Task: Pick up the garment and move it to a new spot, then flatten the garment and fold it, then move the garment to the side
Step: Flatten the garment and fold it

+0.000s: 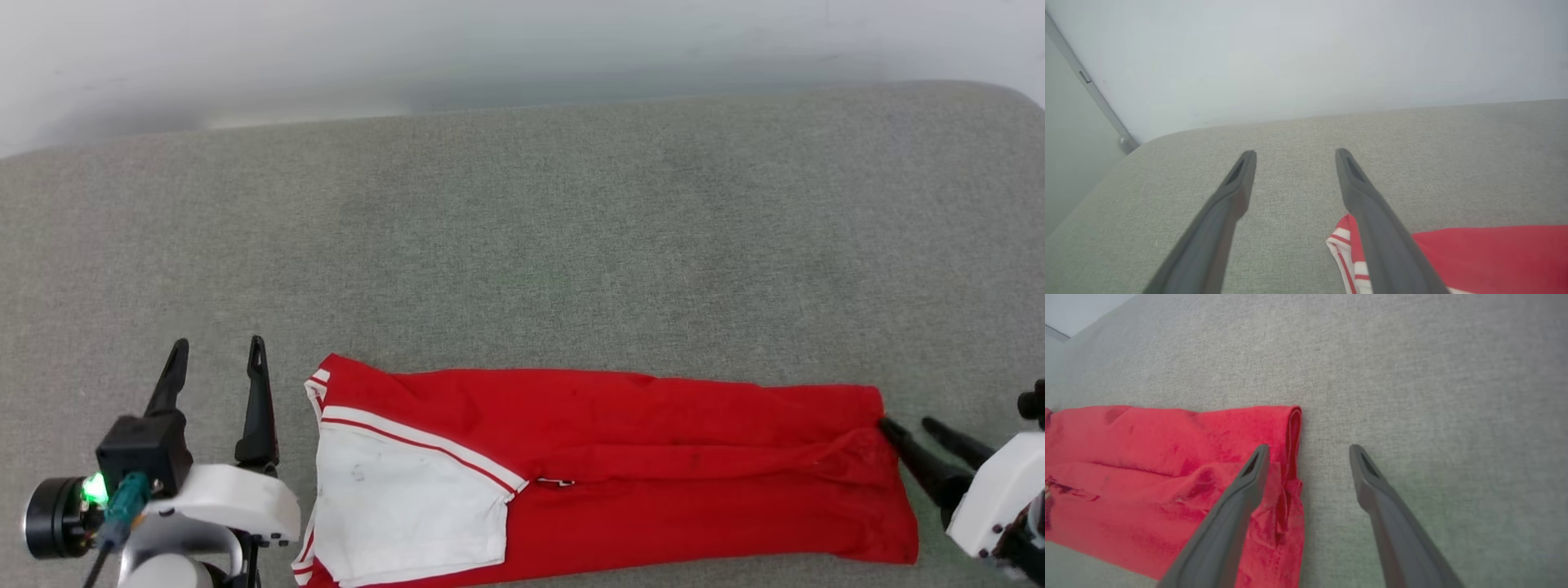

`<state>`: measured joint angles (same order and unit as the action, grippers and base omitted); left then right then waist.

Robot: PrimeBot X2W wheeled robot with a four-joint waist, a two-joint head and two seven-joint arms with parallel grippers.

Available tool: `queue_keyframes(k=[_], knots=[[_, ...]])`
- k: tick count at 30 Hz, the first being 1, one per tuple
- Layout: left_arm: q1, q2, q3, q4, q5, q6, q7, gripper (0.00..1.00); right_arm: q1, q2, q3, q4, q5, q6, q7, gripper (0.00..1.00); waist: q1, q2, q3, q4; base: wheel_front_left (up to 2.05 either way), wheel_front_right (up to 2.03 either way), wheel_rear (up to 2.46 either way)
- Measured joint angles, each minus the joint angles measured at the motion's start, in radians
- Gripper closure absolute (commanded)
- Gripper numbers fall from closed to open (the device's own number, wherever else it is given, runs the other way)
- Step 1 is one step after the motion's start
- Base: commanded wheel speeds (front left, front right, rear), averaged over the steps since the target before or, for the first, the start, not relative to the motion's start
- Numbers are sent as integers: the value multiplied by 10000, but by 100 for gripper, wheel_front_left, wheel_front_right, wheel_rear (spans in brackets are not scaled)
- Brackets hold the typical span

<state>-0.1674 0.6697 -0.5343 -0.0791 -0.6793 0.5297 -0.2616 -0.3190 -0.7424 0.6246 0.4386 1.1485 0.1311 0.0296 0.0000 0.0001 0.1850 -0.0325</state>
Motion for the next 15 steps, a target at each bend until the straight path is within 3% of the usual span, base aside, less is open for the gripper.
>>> queue_keyframes(k=[7, 15], knots=[[1275, -1526, 1808, -288, 2153, -153, -2, 0, 372, 581, 69, -31, 625, -2, 913, 0, 0, 0, 144, 134, 0, 0, 0], [2280, -3287, 3384, -688, 4059, -899, -12, 0, 420, 965, 399, -155, 993, -19, 1574, 0, 0, 0, 132, 271, 0, 0, 0]])
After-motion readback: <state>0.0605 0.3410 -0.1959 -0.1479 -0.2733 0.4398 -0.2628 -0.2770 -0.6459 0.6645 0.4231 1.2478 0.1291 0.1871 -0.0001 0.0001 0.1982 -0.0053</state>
